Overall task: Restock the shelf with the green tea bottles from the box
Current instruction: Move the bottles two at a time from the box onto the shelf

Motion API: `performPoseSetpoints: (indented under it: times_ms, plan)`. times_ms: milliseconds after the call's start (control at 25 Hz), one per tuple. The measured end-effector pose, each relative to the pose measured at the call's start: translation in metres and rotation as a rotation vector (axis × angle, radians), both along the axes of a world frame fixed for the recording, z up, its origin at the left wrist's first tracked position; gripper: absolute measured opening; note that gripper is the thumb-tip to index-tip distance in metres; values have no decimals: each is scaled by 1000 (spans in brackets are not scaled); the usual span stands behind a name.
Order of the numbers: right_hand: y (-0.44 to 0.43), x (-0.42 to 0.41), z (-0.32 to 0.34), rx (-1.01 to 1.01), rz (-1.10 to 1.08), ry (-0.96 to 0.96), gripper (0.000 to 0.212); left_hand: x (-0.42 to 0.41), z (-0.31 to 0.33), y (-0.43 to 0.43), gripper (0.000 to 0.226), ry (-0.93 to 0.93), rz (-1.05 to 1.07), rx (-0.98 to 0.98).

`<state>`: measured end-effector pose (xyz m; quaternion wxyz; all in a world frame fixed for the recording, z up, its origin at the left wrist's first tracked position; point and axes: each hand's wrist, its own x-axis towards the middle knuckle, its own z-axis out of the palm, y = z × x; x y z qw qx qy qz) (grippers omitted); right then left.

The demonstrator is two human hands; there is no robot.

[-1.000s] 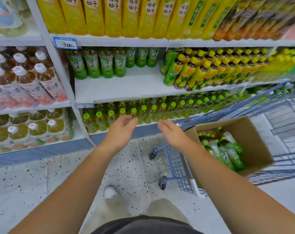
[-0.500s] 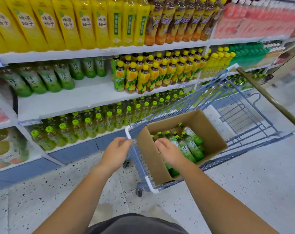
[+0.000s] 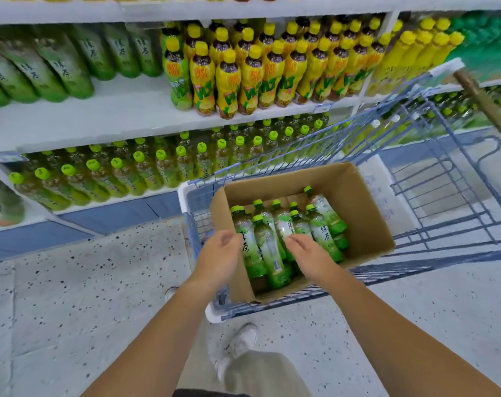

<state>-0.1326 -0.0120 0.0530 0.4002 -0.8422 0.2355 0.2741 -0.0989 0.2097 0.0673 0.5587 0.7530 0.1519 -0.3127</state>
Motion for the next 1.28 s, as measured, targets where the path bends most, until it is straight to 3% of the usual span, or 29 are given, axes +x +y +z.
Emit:
performPoseSetpoints:
  times_ms: [200,400,520,680,920,1000,1120,1280]
  plan:
    - [-20,7,-59,-34,8,87,50,2,-54,-55,58,152,-114,78]
    - [-24,17,-118,-36,70,169,59,14,-100,-96,75,264,-91,213]
    - [-22,24,-144,48,59,174,60,10,-118,-109,96,243,-89,285]
    - [-21,25,-165,48,40,77,35,-12,-132,-119,115,80,-165,463]
    - [-28,43,-181,-73,137,39,31,-24,-155,-121,112,-144,-211,690]
    - [-40,43,-184,-44,116,32,29,-25,-156,-125,104,-220,-198,762]
    - [-71,43,-187,98,-20,75,24,-24,-155,-131,94,-293,-105,685]
    - [-104,51,-185,135,-60,126,21,-12,-158,-140,95,-195,-109,729]
